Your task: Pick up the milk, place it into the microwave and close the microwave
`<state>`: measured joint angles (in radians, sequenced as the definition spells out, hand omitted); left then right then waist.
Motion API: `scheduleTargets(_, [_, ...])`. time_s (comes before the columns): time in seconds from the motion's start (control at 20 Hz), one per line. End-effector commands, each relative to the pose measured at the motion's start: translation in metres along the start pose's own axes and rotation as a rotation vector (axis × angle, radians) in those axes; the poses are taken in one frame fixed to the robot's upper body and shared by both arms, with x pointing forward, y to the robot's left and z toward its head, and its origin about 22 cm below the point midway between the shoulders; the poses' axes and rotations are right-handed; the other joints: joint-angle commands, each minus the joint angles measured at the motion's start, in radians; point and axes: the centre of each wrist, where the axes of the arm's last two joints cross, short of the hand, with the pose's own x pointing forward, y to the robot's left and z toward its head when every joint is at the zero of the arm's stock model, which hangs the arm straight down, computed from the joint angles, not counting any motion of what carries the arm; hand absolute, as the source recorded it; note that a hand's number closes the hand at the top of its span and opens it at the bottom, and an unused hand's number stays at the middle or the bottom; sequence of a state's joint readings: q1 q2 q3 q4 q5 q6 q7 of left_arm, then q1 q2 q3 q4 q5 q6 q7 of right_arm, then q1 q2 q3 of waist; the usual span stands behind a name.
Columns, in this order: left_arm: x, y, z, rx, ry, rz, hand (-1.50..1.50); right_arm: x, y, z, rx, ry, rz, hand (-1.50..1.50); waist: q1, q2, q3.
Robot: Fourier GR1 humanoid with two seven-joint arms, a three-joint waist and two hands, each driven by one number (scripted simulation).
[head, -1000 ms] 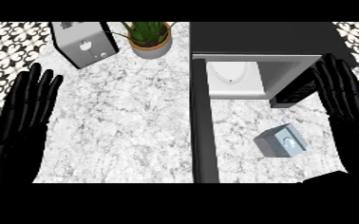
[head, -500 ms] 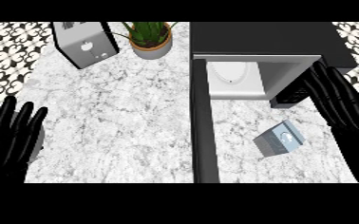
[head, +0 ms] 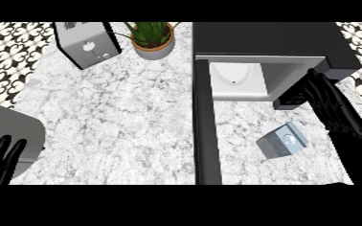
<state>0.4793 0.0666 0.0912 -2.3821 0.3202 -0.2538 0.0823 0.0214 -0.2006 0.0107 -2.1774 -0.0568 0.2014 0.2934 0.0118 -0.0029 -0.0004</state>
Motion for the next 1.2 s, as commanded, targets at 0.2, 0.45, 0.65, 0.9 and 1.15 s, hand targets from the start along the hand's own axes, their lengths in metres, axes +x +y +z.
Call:
scheduleTargets(0.2, [0.035, -0.003, 0.027, -0.04, -0.078, 0.033, -1.5, -0.046, -0.009, 0.004, -0.106, 0.107, 0.048, -1.5, 0.012, -0.001, 0.001])
scheduleTargets(0.45, [0.028, 0.014, 0.031, -0.018, -0.084, 0.027, -1.5, -0.088, -0.03, 0.01, -0.146, 0.153, 0.088, -1.5, 0.009, 0.001, 0.001])
scheduleTargets(0.65, [0.026, 0.016, 0.044, -0.021, -0.068, 0.049, -1.5, -0.114, -0.026, 0.033, -0.129, 0.205, 0.102, -1.5, 0.008, 0.0, 0.001])
scheduleTargets(0.9, [0.031, 0.013, 0.047, -0.042, -0.076, 0.066, -1.5, -0.168, -0.029, 0.038, -0.144, 0.268, 0.129, -1.5, 0.021, 0.004, 0.002])
scheduleTargets(1.15, [0.025, 0.015, 0.058, -0.032, -0.08, 0.054, -1.5, -0.192, -0.039, 0.061, -0.111, 0.274, 0.158, -1.5, 0.014, 0.002, 0.002])
